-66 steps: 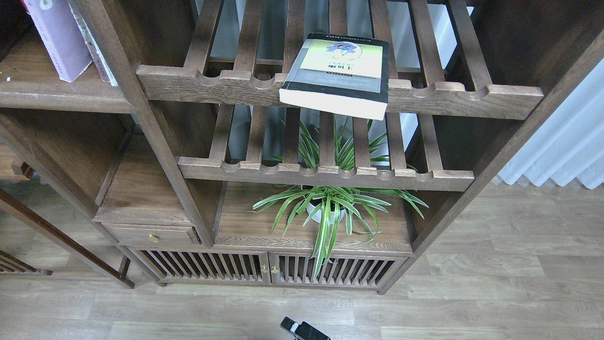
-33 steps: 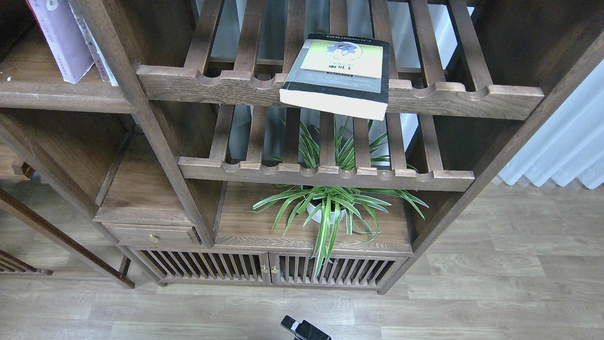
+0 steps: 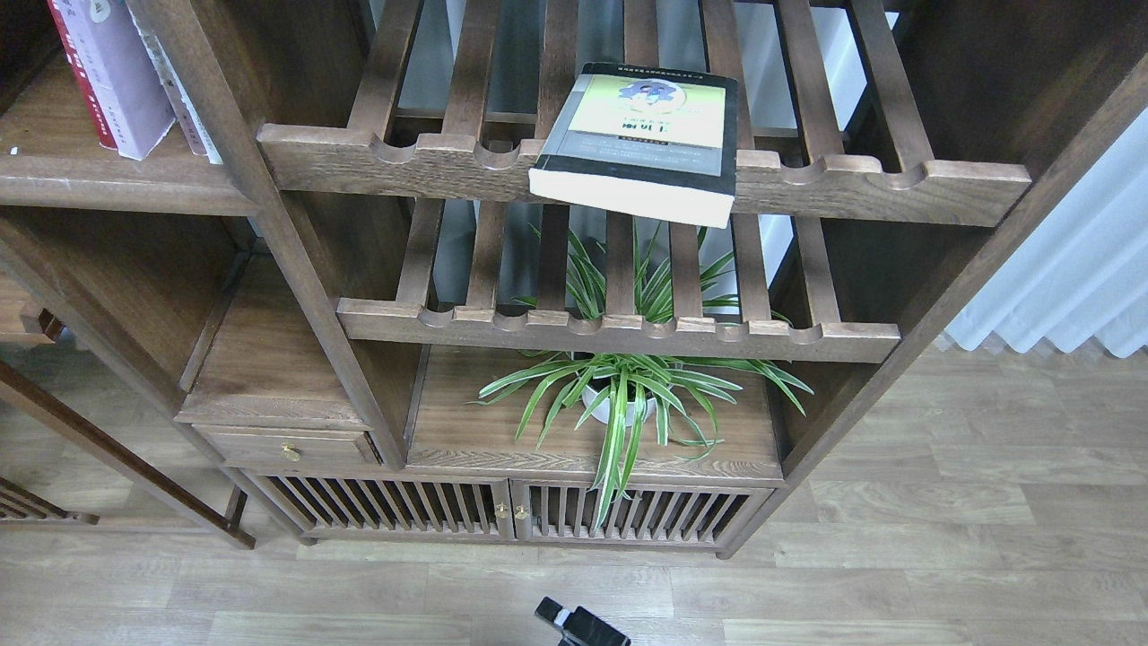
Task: Organize books on shelf
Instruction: 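Release the red book beside the white book and withdraw the left gripper, then raise the right gripper toward the dark book on the upper shelf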
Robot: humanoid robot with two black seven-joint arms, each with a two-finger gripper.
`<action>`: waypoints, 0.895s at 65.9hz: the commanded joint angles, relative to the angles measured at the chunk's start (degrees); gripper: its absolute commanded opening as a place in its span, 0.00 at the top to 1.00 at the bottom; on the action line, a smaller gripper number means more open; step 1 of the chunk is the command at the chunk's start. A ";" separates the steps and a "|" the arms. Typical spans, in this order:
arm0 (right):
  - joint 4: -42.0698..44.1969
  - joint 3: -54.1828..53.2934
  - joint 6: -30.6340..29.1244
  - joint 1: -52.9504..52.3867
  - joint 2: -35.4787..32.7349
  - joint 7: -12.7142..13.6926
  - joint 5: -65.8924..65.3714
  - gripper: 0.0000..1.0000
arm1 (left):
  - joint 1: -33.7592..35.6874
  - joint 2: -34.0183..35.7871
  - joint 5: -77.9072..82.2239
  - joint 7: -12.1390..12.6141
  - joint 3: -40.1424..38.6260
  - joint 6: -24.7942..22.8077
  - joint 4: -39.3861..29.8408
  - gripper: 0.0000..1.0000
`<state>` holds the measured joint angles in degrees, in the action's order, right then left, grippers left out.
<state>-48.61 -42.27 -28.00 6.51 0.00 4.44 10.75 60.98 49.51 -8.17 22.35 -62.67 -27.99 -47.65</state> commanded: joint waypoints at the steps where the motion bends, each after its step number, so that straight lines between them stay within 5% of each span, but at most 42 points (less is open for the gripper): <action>1: -0.17 -0.70 0.00 -0.19 0.00 -1.54 0.41 0.01 | -4.81 3.22 -3.26 -0.11 -0.17 -0.01 -3.93 0.44; 8: -0.08 -0.70 0.00 -0.45 0.00 -2.95 0.59 0.01 | -8.95 5.16 -5.19 -0.64 -0.70 -0.01 -6.31 0.23; 34: -0.26 -0.62 0.00 -0.36 0.00 -3.74 1.12 0.01 | -25.82 8.85 -10.55 -1.08 -6.85 -0.01 -14.66 0.22; 46: -0.26 -0.44 0.00 -0.45 0.00 -6.90 1.20 0.01 | -33.55 8.76 -10.55 -1.16 -10.80 -0.01 -19.31 0.22; 59: -0.87 -0.44 0.00 -0.36 0.00 -7.43 1.56 0.01 | -41.11 8.50 -10.55 -1.78 -12.39 -0.01 -25.29 0.22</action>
<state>-49.07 -42.83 -28.00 6.08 0.00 -2.77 12.13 23.78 58.29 -18.76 20.84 -74.50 -28.00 -69.78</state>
